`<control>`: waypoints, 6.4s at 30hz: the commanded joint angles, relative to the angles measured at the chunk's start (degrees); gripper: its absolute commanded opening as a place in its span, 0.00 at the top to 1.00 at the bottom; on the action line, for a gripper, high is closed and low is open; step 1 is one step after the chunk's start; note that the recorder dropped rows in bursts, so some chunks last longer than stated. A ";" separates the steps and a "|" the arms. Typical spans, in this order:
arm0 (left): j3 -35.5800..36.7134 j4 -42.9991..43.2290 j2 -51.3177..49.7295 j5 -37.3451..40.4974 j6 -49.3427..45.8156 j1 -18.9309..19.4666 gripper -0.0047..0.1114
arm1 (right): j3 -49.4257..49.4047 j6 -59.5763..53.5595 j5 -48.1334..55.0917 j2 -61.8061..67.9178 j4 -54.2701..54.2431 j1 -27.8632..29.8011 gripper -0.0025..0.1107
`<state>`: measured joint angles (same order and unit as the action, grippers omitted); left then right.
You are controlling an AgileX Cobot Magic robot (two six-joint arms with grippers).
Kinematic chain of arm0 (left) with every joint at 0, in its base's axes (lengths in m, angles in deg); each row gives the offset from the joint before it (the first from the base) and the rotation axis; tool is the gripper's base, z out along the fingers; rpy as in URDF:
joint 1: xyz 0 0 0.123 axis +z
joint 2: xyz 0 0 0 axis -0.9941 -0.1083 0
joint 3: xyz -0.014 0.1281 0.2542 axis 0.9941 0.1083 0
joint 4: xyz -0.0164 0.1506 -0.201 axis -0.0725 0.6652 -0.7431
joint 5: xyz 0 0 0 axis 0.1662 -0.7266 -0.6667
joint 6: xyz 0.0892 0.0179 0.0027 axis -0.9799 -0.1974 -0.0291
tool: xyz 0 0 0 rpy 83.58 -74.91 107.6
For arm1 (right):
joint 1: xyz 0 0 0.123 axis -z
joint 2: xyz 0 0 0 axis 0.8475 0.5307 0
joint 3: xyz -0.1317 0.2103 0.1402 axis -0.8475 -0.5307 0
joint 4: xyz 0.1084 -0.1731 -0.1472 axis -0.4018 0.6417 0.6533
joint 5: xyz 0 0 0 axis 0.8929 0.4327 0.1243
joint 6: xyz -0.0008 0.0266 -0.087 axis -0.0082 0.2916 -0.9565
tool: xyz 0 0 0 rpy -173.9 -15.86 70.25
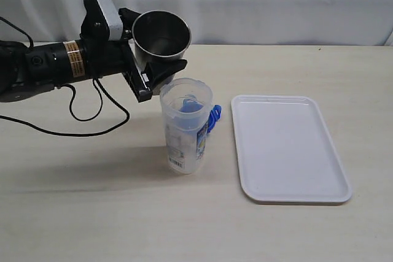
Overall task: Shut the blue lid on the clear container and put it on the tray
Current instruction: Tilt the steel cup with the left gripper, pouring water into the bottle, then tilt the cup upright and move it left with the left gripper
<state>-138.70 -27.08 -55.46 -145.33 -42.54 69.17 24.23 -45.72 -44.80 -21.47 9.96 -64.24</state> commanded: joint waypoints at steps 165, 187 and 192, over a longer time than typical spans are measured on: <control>-1.71 -39.84 0.49 11.20 -12.13 0.70 0.96 | -0.13 0.00 0.07 -0.22 -0.11 0.29 0.94; -19.97 -34.72 -17.05 13.06 1.95 7.97 0.96 | -0.13 0.00 0.07 -0.22 -0.11 0.29 0.94; -22.76 -34.72 -19.47 12.59 1.95 7.97 0.96 | -0.13 0.00 0.07 -0.22 -0.11 0.29 0.94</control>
<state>-159.69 -61.53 -74.64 -127.81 -40.36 77.11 24.23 -45.72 -44.80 -21.47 9.96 -64.24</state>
